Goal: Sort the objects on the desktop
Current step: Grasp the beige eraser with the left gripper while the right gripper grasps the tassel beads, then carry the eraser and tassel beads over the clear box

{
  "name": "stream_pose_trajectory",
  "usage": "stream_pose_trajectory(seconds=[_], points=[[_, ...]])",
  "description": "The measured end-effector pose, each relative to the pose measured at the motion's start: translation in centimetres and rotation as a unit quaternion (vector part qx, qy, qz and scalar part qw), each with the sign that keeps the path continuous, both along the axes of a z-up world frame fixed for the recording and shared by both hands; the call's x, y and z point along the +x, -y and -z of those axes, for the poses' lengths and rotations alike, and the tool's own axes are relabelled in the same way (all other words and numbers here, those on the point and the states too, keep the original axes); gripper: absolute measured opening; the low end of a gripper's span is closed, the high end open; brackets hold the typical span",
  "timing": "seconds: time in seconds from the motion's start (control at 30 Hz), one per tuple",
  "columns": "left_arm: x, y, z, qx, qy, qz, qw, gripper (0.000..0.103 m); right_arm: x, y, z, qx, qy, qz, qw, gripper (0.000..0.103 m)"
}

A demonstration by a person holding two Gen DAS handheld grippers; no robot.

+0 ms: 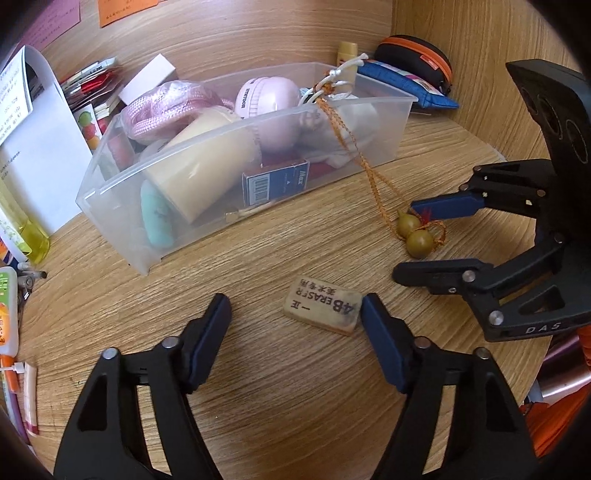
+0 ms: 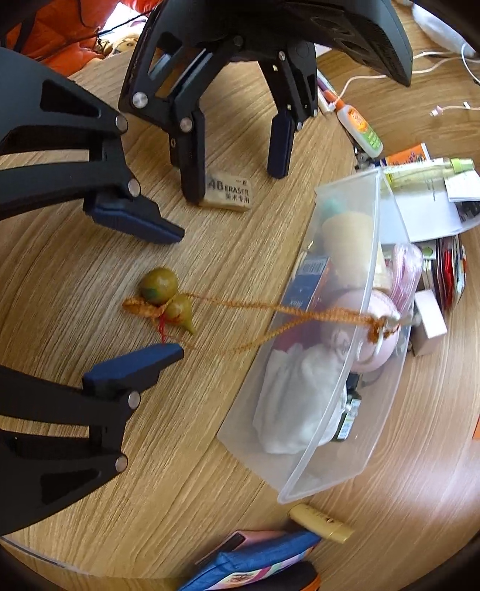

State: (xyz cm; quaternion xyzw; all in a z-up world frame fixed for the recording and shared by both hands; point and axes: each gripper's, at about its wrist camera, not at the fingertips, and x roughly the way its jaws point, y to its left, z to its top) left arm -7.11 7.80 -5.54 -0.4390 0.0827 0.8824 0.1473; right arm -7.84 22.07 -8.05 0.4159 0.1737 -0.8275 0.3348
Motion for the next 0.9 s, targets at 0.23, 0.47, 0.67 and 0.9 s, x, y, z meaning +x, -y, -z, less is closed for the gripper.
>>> stream_pose_trajectory(seconds=[0.23,0.47,0.67,0.9], points=[[0.4,-0.3,-0.1,0.003,-0.011,0.006,0.9999,0.043,-0.5,-0.3,-0.1,-0.02,0.009,0.006,1.0,0.023],[0.7,-0.3,-0.1,-0.007,-0.021,-0.005,0.9997,0.041,-0.6,-1.0,-0.4,-0.03,0.009,0.022,0.999,0.019],[0.9,1.0,-0.9,0.037,-0.019,-0.025,0.9988,0.041,-0.3,-2.0,-2.4,-0.077,0.007,0.014,0.997,0.019],[1.5,1.6,-2.4,0.066,-0.04,-0.042,0.9961,0.041,-0.3,-2.9,-5.7,-0.103,-0.033,0.026,0.994,0.019]])
